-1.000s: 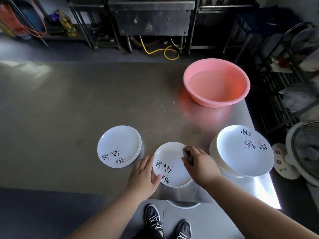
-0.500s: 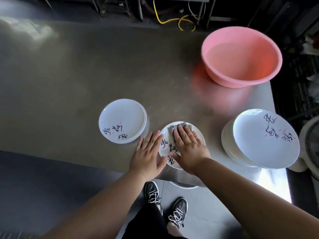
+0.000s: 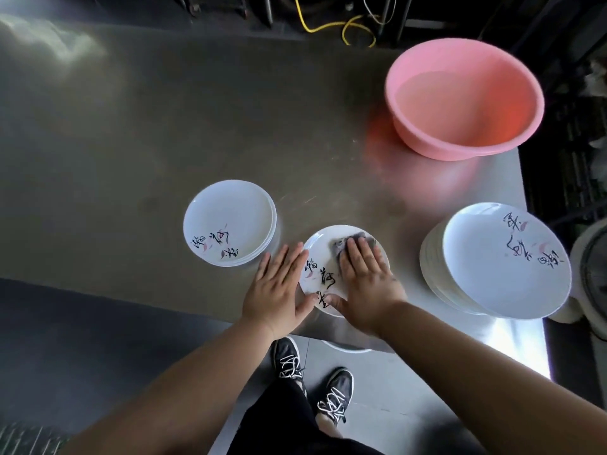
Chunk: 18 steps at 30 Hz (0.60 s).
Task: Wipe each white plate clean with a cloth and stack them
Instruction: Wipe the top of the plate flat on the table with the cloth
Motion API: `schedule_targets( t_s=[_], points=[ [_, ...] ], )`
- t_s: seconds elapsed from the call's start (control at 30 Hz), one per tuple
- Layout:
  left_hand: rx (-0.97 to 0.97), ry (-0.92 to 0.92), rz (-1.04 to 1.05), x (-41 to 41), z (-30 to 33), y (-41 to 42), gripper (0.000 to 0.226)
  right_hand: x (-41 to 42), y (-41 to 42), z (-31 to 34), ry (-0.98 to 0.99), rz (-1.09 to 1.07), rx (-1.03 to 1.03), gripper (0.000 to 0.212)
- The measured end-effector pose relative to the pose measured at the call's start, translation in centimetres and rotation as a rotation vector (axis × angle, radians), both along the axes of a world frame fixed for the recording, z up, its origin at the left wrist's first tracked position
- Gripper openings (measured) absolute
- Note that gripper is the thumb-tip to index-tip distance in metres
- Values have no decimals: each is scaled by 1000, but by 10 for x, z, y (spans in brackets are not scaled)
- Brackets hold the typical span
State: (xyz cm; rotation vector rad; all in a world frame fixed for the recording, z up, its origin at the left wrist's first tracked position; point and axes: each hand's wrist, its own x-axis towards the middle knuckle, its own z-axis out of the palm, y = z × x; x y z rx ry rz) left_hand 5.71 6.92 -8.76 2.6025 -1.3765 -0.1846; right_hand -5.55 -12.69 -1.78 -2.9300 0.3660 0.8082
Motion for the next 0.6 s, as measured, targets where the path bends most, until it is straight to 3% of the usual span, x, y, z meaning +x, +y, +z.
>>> schedule_targets(
  t_s=[0.07, 0.2, 0.27, 0.47, 0.6],
  points=[
    [12, -4, -1, 0, 0, 1, 86, -6, 5, 0, -14, -33, 79, 115],
    [15, 6, -1, 1, -2, 0, 87, -60, 21, -3, -145, 231, 85, 106],
    [19, 6, 0, 1, -2, -1, 87, -62, 16, -5, -119, 269, 64, 101],
    [30, 14, 6, 1, -4, 0, 88, -23, 0, -7, -25, -34, -10, 105],
    [14, 8, 4, 2, -6, 0, 88, -64, 29, -5, -103, 54, 67, 105]
  ],
)
